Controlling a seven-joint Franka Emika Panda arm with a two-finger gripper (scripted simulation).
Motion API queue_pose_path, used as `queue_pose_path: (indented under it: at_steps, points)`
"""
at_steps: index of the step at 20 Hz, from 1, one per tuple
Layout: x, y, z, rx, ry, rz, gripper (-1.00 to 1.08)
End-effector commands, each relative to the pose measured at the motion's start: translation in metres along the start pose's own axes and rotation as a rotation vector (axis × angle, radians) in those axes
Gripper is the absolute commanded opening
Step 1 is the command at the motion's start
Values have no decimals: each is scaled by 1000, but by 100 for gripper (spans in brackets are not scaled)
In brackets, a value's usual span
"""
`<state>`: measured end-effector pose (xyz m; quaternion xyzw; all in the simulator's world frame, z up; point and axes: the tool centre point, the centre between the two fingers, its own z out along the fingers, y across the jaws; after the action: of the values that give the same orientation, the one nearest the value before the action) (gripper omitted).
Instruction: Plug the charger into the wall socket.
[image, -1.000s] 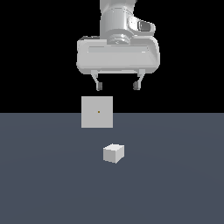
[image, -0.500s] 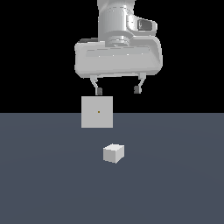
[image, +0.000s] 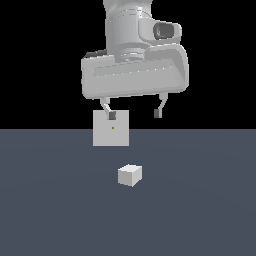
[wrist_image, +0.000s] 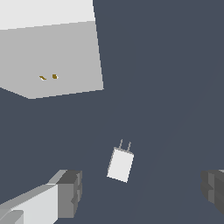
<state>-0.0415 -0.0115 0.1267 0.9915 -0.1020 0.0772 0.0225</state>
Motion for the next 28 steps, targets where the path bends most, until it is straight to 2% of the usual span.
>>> queue_pose_path:
  at_steps: [1,16,28]
  points:
    - [-5,-1,6,-4,32,35,100]
    - [-21,-4,41,-37,188,206,100]
    - [-26,-5,58,-57,258,285,100]
